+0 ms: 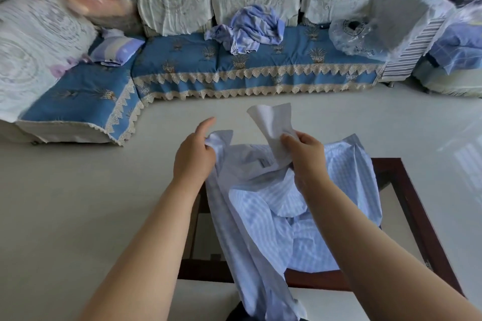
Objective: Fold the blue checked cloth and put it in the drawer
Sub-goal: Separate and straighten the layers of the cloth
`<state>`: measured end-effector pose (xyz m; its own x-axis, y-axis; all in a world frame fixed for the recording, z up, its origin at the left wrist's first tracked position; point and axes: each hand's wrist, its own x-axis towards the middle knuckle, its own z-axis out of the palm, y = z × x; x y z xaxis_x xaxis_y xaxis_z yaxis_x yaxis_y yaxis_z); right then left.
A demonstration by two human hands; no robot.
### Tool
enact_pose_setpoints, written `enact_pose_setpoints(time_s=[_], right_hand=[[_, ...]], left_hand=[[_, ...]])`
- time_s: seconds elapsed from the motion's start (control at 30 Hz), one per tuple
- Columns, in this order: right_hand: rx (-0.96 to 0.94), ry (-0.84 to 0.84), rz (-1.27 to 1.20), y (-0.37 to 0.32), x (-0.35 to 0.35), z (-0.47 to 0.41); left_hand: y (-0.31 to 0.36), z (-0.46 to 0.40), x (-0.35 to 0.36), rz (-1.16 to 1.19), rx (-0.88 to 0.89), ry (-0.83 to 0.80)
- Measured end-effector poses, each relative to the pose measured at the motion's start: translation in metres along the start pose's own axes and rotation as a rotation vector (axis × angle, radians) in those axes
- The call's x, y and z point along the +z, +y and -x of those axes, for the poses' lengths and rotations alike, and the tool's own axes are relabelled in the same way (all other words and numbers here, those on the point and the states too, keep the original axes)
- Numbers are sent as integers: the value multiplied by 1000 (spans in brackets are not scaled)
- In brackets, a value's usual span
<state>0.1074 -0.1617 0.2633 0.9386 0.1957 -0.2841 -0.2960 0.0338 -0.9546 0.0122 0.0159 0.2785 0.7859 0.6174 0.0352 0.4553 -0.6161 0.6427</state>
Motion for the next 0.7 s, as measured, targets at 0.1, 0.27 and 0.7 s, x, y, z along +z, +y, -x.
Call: enact_pose_setpoints(time_s=[0.1,0.27,0.7], right_hand=[[7,-22,-2,-8,-2,-3],[78,-161,22,-18,4,-2],[-372,-276,559,-20,41,39]], left_hand=[[-9,1,2,-308,228,-147],[-16,0,-3,-519,239,-162],[31,8,-11,550,-300,46]])
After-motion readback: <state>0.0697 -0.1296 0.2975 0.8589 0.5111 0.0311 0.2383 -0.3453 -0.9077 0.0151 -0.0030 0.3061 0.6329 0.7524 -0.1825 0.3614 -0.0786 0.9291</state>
